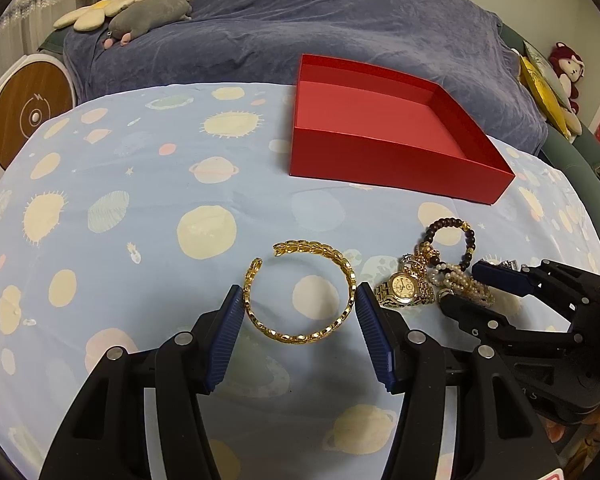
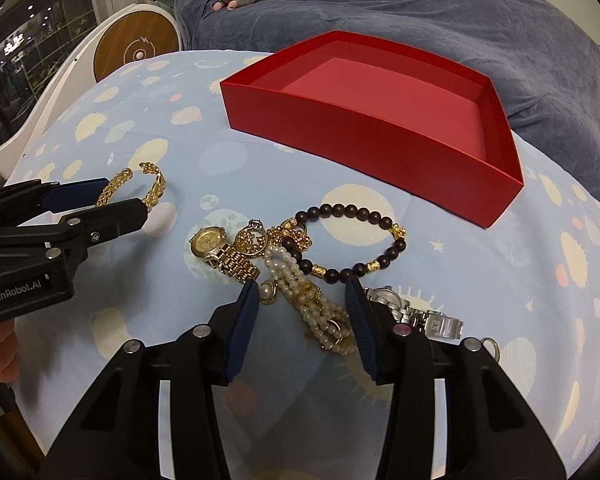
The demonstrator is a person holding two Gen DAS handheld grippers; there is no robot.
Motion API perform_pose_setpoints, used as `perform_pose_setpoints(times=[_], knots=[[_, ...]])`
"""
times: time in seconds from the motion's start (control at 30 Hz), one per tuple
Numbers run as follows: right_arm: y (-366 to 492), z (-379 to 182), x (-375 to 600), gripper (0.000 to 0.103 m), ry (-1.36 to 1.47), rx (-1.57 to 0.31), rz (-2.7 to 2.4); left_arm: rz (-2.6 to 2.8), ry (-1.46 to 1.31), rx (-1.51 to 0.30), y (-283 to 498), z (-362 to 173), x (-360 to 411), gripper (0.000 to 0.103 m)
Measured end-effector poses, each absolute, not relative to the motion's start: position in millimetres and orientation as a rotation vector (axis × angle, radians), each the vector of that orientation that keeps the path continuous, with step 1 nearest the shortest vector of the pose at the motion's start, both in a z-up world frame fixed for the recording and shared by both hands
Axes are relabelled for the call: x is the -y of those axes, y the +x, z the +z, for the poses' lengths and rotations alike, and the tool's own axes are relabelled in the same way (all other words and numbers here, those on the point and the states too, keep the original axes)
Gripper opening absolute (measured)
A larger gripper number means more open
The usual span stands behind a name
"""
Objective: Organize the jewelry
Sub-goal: 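Close the left tool on the gold bangle while the right tool grasps the pearl strand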
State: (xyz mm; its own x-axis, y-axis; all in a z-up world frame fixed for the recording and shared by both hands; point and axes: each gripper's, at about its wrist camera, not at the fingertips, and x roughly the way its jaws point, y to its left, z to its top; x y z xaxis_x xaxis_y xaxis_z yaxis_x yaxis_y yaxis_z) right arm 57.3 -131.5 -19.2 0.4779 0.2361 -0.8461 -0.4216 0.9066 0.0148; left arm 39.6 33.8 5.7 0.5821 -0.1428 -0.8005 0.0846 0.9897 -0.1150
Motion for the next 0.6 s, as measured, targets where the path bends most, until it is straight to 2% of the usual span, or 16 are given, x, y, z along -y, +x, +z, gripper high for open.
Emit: perform_pose_setpoints(times=[0.03, 0.07, 0.1, 0.13, 0.37, 0.6], knots=[[55.5, -19.5, 131.0, 0.042, -0.216, -0.995, 0.41, -0.133, -0.069, -0.942, 40.2, 5.4, -34.8, 0.055], [54.1, -19.6, 131.2, 0.037, -0.215, -0.999, 0.416, -0.133, -0.073, -0.942, 40.4, 5.5, -35.5, 0.055], [53.2, -19.4, 132.3, 0.03, -0.198, -1.009, 0.429, -0.132, -0.074, -0.942, 40.2, 5.8, -35.8, 0.055], [52.3, -19.4, 132.7, 0.018, -0.179, -1.016, 0.441, -0.131, -0.075, -0.94, 39.5, 6.0, -35.8, 0.055], [44.7, -14.1, 133.4, 0.015, -0.107, -1.028, 0.428, -0.134, -0.08, -0.93, 37.6, 8.7, -36.3, 0.055], [34.4, 25.0, 142.4, 0.015, -0.033, -0.944, 0.4, -0.171, -0.084, -0.903, 31.6, 21.9, -35.1, 0.055]])
